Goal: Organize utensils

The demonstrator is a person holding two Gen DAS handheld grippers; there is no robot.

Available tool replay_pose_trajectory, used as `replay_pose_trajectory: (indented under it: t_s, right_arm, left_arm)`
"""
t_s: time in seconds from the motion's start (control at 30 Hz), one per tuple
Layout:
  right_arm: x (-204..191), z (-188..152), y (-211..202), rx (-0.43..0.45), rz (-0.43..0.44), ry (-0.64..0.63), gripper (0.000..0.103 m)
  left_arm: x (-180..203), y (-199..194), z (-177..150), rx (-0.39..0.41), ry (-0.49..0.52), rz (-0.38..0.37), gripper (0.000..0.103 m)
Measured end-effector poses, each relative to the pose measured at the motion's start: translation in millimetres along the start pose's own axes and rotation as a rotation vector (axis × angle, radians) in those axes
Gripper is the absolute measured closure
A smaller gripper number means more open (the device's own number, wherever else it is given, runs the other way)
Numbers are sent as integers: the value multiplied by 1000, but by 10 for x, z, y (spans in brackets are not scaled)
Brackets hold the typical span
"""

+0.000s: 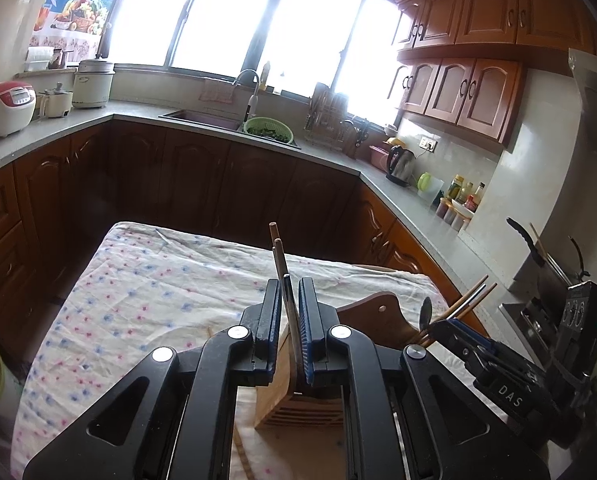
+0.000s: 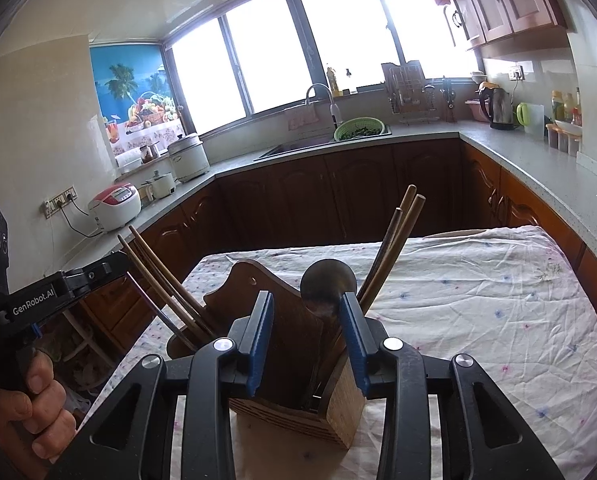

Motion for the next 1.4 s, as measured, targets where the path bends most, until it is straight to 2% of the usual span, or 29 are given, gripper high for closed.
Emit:
replay_pose_trajectory:
  t_s: [0.07, 0.3, 0.33, 0.37, 0.5, 0.57, 0.77, 1.03, 1.23, 1.3, 1.33, 1.4]
  right_arm:
    - [-15, 7, -78, 11, 7, 7, 66]
    - [8, -24, -532, 87, 21, 50, 37]
    - [16, -39, -593, 94, 22, 56, 34]
    - [23, -61, -650, 100, 25, 62, 29]
    - [31, -197, -832, 113, 32, 75, 15]
    - [34, -305, -904, 111, 38, 83, 11]
    - [54, -720, -1150, 89, 53, 117, 11]
    - [-76, -1197, -1556, 98, 55, 71, 8]
    - [-208, -1350, -1870, 102, 51, 2, 7]
    - [-259, -1336, -2033, 127, 53, -29, 6]
    - [-277, -1333, -2123, 148, 52, -44, 4]
    - [-295, -1361, -2280, 197, 33, -60, 0]
  left_arm:
    - [-12, -80, -18, 5, -8, 1, 67]
    - [-103, -509, -203, 35, -31, 38, 27]
    - [-123, -561, -252, 30, -34, 51, 17]
    - [-146, -611, -305, 27, -40, 61, 11]
    - [-208, -786, -569, -14, -71, 69, 5]
    - [-217, -873, -722, -38, -81, 71, 5]
    - [-165, -1188, -1139, -75, -59, 97, 4]
    - [-29, -1623, -1585, -64, 15, 144, 4]
    - [63, -1988, -1657, -21, 52, 181, 4]
    - [126, -2139, -1635, 15, 81, 192, 4]
    - [160, -2206, -1643, 30, 98, 201, 0]
    - [218, -2319, -1702, 59, 117, 212, 0]
Point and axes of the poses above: each gripper's, at about its wrist camera, not at the fingertips, and y roughly the way its jaws point, x to its right, z to its top, the point moved 6 cm from there along y, roughly the way its jaws point, and after that the axes turned 7 degrees about y, right-handed, at the moved point
